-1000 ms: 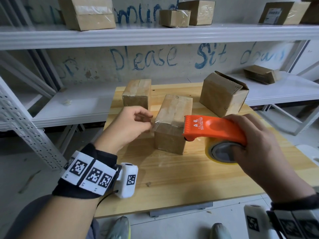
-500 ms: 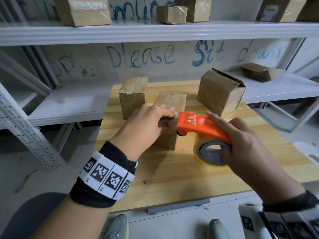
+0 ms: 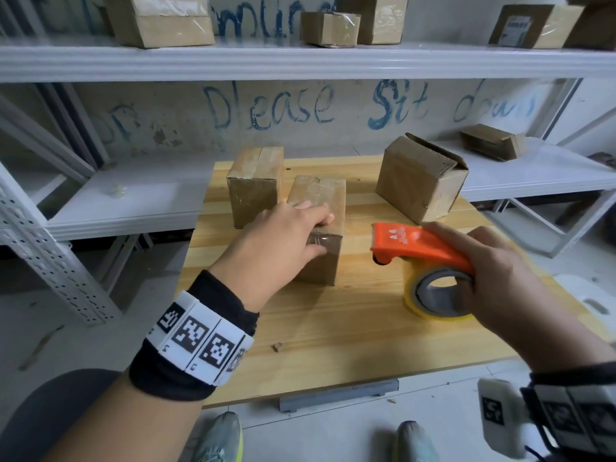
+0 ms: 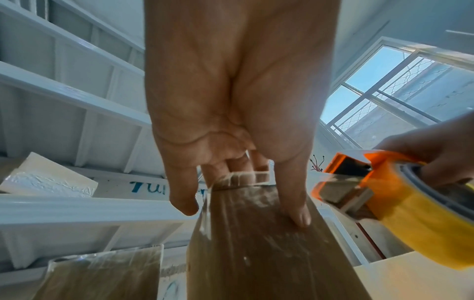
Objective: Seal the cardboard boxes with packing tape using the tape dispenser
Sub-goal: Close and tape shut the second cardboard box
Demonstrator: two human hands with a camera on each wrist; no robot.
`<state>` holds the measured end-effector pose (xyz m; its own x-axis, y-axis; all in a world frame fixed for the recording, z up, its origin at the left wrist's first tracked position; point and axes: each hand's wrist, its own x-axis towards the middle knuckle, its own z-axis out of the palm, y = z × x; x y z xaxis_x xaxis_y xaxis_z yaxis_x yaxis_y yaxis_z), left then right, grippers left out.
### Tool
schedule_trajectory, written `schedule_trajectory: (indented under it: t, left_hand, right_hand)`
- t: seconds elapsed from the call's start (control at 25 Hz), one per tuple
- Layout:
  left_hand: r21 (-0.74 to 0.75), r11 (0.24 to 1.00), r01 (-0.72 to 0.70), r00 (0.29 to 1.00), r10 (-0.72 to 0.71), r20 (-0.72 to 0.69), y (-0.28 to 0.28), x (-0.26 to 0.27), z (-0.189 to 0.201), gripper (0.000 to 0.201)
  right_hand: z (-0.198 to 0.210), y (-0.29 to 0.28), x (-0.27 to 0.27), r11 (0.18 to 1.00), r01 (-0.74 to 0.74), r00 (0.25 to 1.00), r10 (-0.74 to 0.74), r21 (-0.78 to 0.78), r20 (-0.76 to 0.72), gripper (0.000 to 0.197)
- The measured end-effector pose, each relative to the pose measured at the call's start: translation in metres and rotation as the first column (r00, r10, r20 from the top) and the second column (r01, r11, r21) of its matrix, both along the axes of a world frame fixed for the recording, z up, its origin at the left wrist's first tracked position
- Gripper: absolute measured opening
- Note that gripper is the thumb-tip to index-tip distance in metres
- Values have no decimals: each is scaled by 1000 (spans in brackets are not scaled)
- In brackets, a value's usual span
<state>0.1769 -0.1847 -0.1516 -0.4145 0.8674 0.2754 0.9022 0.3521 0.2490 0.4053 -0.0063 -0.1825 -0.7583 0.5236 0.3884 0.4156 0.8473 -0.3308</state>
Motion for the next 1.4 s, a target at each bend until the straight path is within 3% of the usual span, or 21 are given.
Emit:
schedule_trajectory:
  t: [0.16, 0.28, 0.48, 0.72, 1.0, 1.12, 1.4]
  left_hand:
    - [-54, 999, 9, 992, -2, 126, 1, -9, -6, 84]
    - [-54, 998, 25, 985, -15, 169, 1, -11, -7, 94]
    - [-46, 999, 9, 984, 0, 178, 1, -9, -5, 91]
    - [8, 1000, -18, 1000, 18, 10, 4, -6, -14, 70]
    - [23, 1000, -4, 997, 2, 82, 3, -5, -9, 66]
    - [17, 1000, -10, 996, 9, 94, 4, -2, -7, 66]
    - [-11, 999, -31, 996, 31, 83, 0, 8, 5, 69]
  right_hand:
    - [3, -16, -22, 992, -39, 985, 19, 117, 170, 85]
    - [10, -17, -31, 986, -45, 973, 7, 159, 230, 84]
    - [18, -17, -37, 963, -35, 965, -36, 267, 258, 79]
    - [11, -5, -14, 982, 57, 974, -95, 181, 206, 76]
    - [8, 7, 13, 989, 119, 979, -132, 92, 156, 82]
    - [9, 4, 8, 982, 71, 969, -110, 177, 221, 82]
    - [31, -34, -54, 931, 0, 930, -134, 365, 341, 57]
